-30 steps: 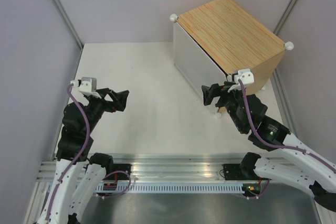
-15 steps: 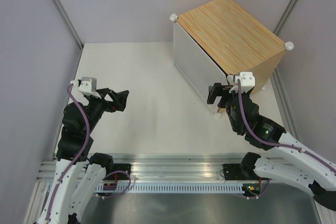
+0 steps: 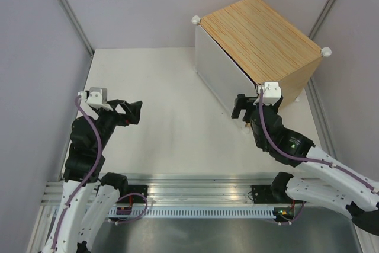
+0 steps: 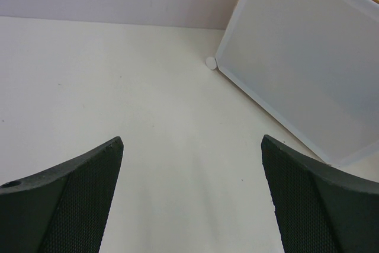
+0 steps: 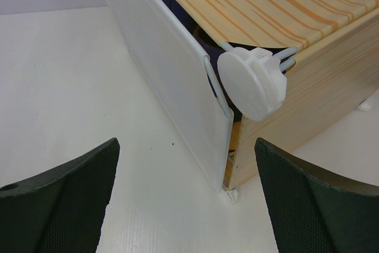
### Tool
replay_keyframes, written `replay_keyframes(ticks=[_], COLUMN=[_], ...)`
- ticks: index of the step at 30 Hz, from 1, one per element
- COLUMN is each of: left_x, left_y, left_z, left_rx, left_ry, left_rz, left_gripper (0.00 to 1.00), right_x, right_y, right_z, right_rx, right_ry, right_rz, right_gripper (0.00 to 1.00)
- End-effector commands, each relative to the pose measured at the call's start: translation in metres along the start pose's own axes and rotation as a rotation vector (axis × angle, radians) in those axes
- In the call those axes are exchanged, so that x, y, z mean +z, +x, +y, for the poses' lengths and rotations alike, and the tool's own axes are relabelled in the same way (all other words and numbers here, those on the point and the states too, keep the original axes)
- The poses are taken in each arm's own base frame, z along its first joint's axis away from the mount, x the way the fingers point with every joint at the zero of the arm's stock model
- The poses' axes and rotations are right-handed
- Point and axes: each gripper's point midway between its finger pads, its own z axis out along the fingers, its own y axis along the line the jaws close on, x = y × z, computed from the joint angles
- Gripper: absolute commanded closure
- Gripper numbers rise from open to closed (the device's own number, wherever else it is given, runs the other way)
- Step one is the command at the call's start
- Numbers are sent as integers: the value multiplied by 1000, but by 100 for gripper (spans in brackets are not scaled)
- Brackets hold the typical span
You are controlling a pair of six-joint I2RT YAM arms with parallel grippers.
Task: Place and organize the shoes in the shoe cabinet
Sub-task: Reset both arms
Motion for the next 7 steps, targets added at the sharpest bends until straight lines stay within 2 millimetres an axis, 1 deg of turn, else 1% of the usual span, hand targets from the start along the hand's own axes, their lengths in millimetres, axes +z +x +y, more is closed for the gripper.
replay_keyframes(ticks=[1, 5, 6, 7], left_x=[-4, -1, -1, -1], left_y=[-7, -5, -5, -4], left_z=[13, 11, 11, 12], left_rx=[55, 57, 58, 59], left_ry=[-60, -52, -51, -53], left_rz=[-39, -26, -22, -21], left_gripper=[1, 1, 0, 0], right_x=[0, 1, 2, 4], right_y=[-5, 0, -5, -2], right_z=[-7, -8, -7, -6], right_rx=[18, 12, 19, 6], right_ry=[43, 66, 69, 82], right_rz=[-14, 2, 2, 12], right_gripper=[2, 2, 2, 2])
